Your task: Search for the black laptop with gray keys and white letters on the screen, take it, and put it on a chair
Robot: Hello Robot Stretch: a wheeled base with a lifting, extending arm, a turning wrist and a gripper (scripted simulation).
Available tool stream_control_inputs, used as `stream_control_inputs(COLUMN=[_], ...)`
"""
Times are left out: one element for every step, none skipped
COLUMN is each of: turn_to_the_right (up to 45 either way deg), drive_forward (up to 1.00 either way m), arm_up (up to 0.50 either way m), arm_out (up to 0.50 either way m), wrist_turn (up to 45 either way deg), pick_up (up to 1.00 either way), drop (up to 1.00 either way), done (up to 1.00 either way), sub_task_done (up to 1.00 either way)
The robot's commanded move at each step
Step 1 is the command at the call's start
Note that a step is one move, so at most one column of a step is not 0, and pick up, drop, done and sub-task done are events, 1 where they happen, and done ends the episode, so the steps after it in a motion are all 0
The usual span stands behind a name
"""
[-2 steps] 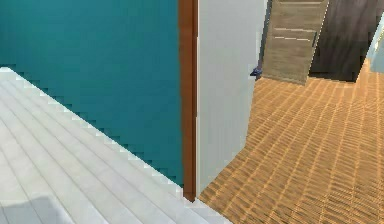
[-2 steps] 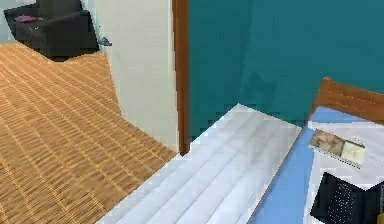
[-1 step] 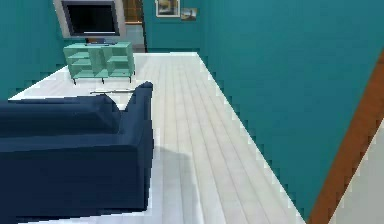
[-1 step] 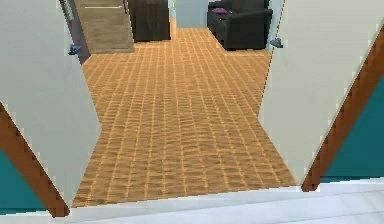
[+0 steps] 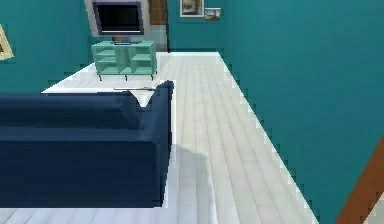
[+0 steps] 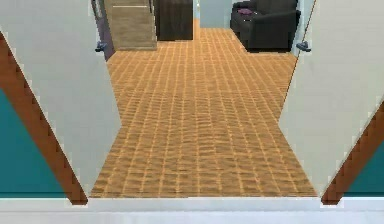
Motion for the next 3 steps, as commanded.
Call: stream_control_inputs(turn_to_the_right=[0.0,-45.0,-42.0], drive_forward=[0.10,0.00,0.00], arm_up=[0.00,0.00,0.00], arm_out=[0.00,0.00,0.00], wrist_turn=[0.0,0.0,0.0], pick_up=[0.00,0.00,0.00], drop=[0.00,0.00,0.00], done=[0.00,0.00,0.00], sub_task_done=[0.00,0.00,0.00])
